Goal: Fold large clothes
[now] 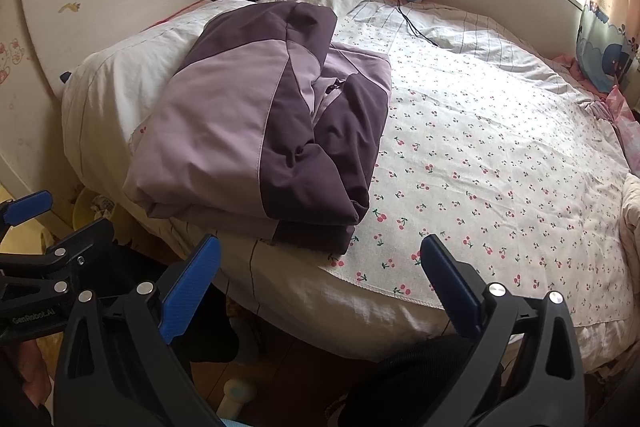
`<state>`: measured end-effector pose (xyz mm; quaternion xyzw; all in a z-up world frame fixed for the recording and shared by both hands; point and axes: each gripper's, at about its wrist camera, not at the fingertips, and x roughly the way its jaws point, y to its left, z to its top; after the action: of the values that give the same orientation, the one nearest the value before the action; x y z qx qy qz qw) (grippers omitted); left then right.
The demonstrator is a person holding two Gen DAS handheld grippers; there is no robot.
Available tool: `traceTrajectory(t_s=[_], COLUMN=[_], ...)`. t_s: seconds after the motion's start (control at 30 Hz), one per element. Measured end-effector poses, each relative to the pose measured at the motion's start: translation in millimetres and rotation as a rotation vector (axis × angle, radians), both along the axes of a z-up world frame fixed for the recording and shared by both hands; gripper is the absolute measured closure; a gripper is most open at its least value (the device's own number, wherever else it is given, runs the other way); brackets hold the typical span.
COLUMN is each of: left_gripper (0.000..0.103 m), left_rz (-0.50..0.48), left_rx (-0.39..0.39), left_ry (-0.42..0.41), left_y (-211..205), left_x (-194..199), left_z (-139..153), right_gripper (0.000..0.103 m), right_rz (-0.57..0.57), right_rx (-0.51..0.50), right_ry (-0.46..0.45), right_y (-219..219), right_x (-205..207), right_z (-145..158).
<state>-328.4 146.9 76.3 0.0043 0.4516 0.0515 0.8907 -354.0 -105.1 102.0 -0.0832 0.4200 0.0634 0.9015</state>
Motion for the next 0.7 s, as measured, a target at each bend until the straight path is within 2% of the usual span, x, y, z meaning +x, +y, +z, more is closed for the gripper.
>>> traceTrajectory(t_s=[0.7], left_gripper=[0.006], left_rz=[0.011], left_rx=[0.003], left_ry=[-0.014], left_y=[1.0], left_x=[0.9], left_z=[3.0], right_gripper=[0.007], right_rz=[0.016], right_rx=[-0.005], right_ry=[0.008], right_y=[6.5], right_x=[5.4], right_z=[-2.3])
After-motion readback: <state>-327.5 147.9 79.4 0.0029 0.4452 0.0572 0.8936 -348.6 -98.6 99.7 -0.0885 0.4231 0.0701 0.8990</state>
